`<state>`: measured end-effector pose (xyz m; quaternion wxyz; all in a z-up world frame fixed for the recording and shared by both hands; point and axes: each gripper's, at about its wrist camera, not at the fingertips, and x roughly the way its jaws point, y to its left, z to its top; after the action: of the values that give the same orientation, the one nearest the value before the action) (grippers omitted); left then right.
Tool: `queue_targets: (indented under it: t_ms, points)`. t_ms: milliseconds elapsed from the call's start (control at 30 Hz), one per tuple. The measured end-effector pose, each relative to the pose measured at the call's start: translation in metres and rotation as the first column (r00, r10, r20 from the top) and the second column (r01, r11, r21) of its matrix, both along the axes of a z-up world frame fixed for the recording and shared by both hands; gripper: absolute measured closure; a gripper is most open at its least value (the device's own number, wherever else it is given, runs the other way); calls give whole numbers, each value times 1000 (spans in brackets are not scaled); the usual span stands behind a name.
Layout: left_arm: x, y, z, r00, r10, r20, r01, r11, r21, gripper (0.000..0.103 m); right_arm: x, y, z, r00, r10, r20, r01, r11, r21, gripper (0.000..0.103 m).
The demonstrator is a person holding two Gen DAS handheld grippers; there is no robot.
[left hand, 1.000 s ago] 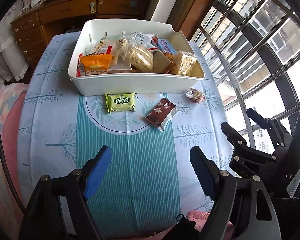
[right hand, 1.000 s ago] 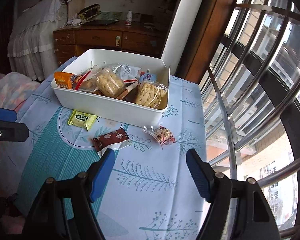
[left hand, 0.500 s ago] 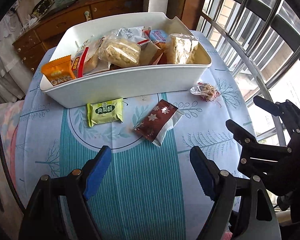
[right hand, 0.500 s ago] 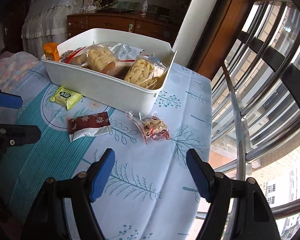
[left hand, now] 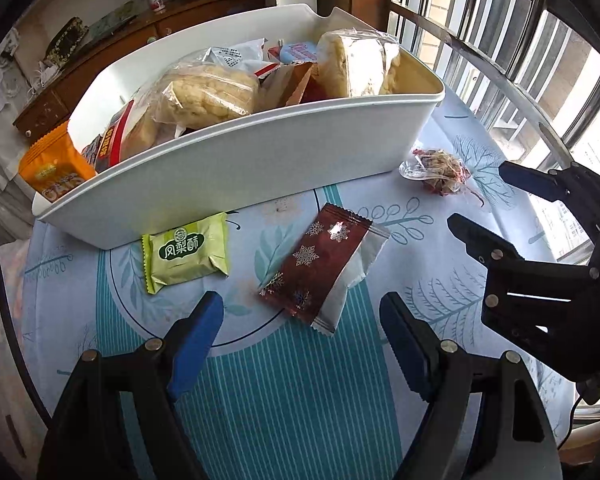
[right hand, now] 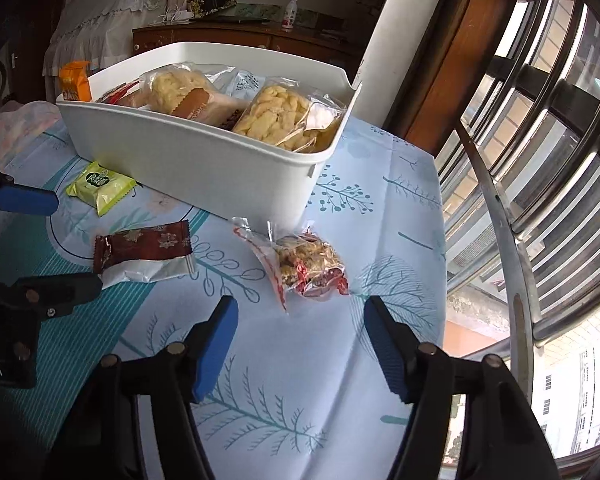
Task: Organize snacks
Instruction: 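Withdraw both tools and lower them toward the star-print packet and small nut bag, then close the left tool on the dark red star packet while the right tool grasps the clear nut bag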
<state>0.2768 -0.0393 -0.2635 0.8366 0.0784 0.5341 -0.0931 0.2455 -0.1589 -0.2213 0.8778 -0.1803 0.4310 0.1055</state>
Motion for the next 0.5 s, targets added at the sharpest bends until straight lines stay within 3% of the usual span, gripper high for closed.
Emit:
queue_targets:
  t_ms: [267, 367, 500]
  points:
    - [14, -14, -18, 999, -38, -11, 39, 999, 29, 23, 18, -1, -15, 1000, -13, -10, 13, 1000, 1, 37]
    - [21, -20, -22, 999, -48, -19, 48, 998, 30, 23, 25, -1, -18, 1000, -9, -10, 9, 1000, 18, 43]
    - [24, -26, -25, 998, -66, -14, 67, 997, 43, 23, 34, -1, -21, 1000, -10, -10, 10, 1000, 26, 43]
